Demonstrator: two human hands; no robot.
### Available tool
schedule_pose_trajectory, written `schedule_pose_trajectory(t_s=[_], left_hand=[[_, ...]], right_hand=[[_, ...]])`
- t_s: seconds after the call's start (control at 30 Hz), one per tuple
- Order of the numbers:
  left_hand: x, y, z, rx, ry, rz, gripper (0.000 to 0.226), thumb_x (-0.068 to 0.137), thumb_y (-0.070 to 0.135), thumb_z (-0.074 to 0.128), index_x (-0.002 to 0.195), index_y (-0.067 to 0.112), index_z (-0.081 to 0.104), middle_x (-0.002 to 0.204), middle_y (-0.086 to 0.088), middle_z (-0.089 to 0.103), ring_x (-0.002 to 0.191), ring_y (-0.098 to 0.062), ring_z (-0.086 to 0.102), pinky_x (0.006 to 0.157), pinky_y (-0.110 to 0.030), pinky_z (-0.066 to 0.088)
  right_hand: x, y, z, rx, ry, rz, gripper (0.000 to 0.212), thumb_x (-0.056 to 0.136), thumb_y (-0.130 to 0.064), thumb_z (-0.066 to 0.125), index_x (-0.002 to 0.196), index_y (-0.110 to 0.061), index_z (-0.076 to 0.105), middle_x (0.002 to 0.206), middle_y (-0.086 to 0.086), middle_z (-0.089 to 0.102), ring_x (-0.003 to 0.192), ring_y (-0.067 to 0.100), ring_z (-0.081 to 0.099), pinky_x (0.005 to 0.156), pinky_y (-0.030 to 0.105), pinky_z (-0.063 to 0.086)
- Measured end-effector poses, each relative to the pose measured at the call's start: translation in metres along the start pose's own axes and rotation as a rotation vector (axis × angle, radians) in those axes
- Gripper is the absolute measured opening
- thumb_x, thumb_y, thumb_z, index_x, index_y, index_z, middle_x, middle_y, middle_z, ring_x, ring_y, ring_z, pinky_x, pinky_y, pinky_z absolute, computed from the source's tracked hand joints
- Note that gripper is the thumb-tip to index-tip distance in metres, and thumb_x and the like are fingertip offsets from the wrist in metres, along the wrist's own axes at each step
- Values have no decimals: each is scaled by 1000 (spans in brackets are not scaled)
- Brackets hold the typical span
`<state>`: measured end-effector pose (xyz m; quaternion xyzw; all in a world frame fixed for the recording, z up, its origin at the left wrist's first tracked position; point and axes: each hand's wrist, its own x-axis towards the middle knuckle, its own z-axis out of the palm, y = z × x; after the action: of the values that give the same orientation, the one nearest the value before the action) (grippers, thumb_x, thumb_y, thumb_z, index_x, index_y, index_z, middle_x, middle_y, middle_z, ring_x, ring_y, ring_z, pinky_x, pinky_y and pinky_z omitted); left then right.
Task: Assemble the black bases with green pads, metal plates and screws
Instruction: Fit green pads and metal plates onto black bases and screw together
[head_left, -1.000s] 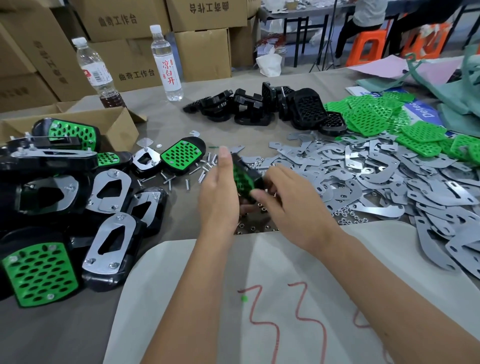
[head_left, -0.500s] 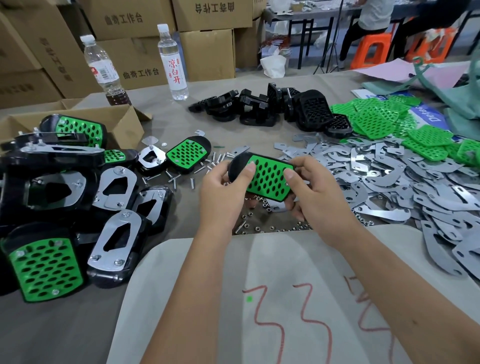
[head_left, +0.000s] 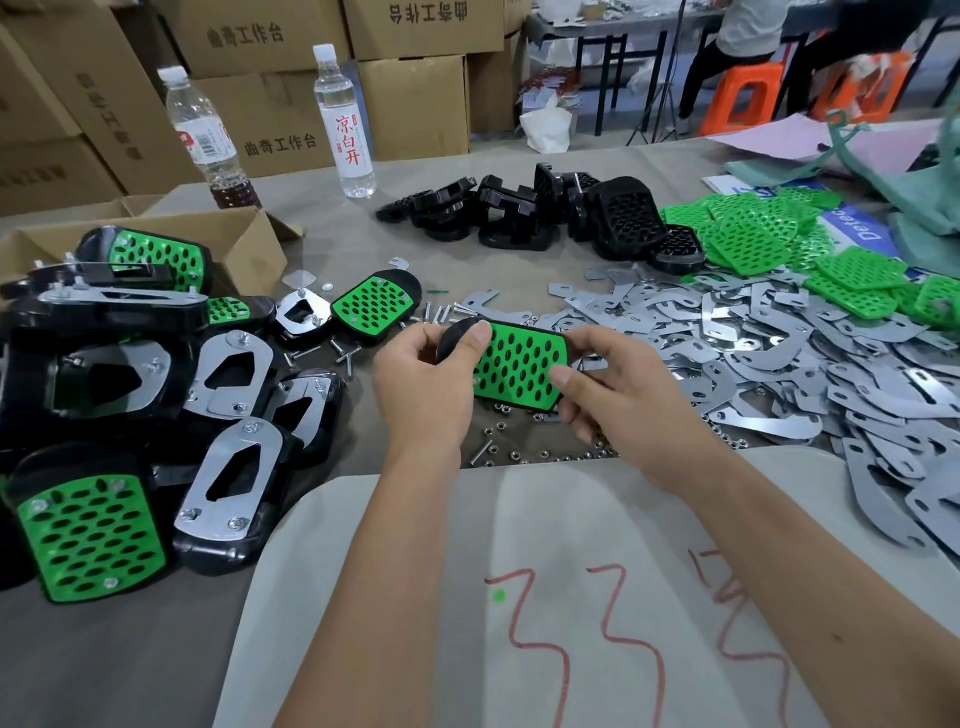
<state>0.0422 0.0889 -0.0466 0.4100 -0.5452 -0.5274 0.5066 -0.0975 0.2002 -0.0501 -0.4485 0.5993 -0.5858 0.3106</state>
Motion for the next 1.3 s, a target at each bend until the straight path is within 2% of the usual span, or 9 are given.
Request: schedule_pose_trajectory(t_s=[0.13, 0.27, 0.4, 0.6, 0.77, 0.9, 1.07, 1.17, 1.3], left_hand=[[2, 2, -9, 26, -146, -65, 10, 84, 15, 85, 83, 18, 76, 78, 5, 77, 77, -11, 69, 74, -29, 59], [0, 6, -15, -65, -320, -181, 36, 75, -10, 83, 98, 16, 76, 89, -5, 79, 83, -22, 74, 72, -29, 62], [-2, 6, -14, 1, -305, -126, 39, 73, -12, 83, 91, 21, 74, 83, -4, 78, 75, -19, 71, 70, -30, 61], [-1, 5, -14, 53, -346, -54, 37, 75, -11, 84, 91, 18, 68, 83, -2, 76, 72, -11, 71, 64, -23, 56], [0, 4, -13, 95, -334, -16, 37, 80, -9, 81, 92, 24, 70, 78, 10, 77, 75, -8, 72, 67, -21, 57], [5, 1, -18, 224, -376, 71, 41, 83, -7, 79, 95, 31, 68, 94, 5, 74, 97, -32, 73, 86, -48, 62], [4, 2, -18, 148, -425, 34, 36, 86, -10, 76, 99, 23, 68, 92, 5, 72, 90, -28, 77, 71, -35, 65], [1, 3, -13, 66, -408, 3, 32, 87, -14, 72, 100, 15, 65, 102, -8, 68, 87, -30, 78, 67, -32, 64], [-4, 4, -7, -16, -391, -40, 25, 86, -17, 71, 98, 3, 61, 100, -14, 72, 87, -26, 78, 67, -34, 64]], right_hand=[[1, 1, 2, 6, 99, 0, 23, 101, -1, 61, 108, -22, 66, 96, -1, 64, 56, 18, 60, 45, 27, 48], [6, 3, -4, 68, 215, 56, 22, 102, 1, 58, 122, -8, 65, 96, 14, 63, 48, 13, 57, 43, 25, 48], [6, 3, -5, 105, 215, 67, 23, 99, 5, 62, 119, -6, 66, 100, 18, 64, 49, 14, 59, 43, 24, 50], [6, 3, -6, 130, 240, -16, 31, 99, 5, 62, 113, -22, 71, 104, 10, 66, 54, 13, 58, 47, 25, 51], [8, 4, -6, 30, 169, 36, 30, 104, -14, 61, 117, -41, 65, 78, -8, 60, 54, 11, 55, 42, 26, 44], [7, 3, -6, -41, 97, 16, 26, 105, -12, 58, 116, -35, 60, 71, -1, 61, 55, 16, 54, 42, 26, 38], [9, 5, -5, -45, 118, 60, 26, 107, -11, 54, 125, -23, 68, 86, 3, 56, 53, 6, 51, 44, 16, 37], [9, 5, -9, -108, 141, 25, 21, 107, -13, 54, 122, -18, 67, 98, 7, 62, 47, -1, 48, 45, 10, 35], [11, 8, -11, -110, 177, 70, 27, 108, -18, 53, 134, -18, 63, 92, -11, 58, 51, -7, 52, 54, 11, 35]])
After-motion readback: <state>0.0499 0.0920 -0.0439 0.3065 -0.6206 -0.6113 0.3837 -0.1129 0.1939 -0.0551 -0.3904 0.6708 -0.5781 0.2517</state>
